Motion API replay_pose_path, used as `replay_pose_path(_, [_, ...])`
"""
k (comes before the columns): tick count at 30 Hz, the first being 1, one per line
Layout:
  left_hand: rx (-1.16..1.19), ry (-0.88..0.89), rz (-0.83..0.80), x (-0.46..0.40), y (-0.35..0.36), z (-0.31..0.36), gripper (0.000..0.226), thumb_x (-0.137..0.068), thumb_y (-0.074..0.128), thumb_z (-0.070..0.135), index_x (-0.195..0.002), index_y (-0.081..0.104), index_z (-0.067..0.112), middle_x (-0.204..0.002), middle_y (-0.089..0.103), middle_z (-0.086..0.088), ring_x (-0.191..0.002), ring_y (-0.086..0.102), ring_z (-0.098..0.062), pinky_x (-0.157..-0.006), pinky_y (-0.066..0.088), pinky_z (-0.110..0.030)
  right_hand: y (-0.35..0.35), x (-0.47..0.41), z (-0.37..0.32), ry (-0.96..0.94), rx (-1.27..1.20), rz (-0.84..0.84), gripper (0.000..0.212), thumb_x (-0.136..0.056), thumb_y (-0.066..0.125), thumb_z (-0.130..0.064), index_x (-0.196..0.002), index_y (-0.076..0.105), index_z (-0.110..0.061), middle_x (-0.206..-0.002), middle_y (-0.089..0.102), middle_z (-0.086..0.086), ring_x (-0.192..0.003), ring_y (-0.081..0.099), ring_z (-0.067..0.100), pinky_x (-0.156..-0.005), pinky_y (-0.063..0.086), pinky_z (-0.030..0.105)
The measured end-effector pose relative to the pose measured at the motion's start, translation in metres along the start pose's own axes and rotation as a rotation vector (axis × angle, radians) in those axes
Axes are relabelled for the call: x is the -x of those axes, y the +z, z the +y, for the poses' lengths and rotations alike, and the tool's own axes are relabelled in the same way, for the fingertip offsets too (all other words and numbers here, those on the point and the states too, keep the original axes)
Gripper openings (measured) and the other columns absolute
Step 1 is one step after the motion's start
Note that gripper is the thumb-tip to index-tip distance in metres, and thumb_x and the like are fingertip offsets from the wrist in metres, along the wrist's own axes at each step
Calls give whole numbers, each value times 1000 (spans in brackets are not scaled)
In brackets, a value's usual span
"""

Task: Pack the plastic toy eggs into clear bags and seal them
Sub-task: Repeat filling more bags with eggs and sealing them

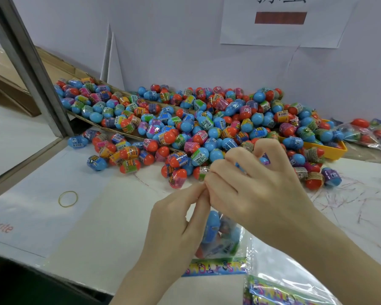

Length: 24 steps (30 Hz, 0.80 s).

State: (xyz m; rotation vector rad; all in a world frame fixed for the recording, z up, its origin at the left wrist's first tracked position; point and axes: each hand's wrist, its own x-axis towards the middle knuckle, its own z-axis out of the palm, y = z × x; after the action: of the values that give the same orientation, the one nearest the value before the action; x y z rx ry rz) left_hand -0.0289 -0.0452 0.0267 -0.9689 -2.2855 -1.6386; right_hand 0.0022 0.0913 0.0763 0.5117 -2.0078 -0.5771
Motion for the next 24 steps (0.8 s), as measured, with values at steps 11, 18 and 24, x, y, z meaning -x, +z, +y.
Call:
replay_pose_path(11, [62, -45, 10, 4, 1, -1, 27, -83, 40, 45, -91, 66, 44, -92, 64, 34, -84, 60, 11, -72, 45, -7, 8, 5, -4, 345, -171, 39, 23, -86, 56, -14, -63, 63, -16, -69, 64, -4, -69, 63, 18, -77, 33, 37])
replay_pose_path(18, [267, -133, 25, 7, 3, -4, 30, -79, 43, 45, -92, 70, 41, -87, 69, 24, -85, 64, 4, -72, 44, -6, -3, 9, 4, 519, -418, 44, 16, -87, 57, -24, -80, 70, -18, -94, 67, -3, -89, 56, 15, -80, 30, 38])
replay_pose_path(24, [158, -84, -4, 6, 2, 1, 31, -84, 38, 45, -83, 67, 34, -79, 68, 20, -77, 63, 3, -67, 46, -11, -1, 15, -6, 347, -366, -26, 9, -80, 68, -21, -77, 74, -27, -92, 68, -4, -94, 49, 19, -78, 25, 38])
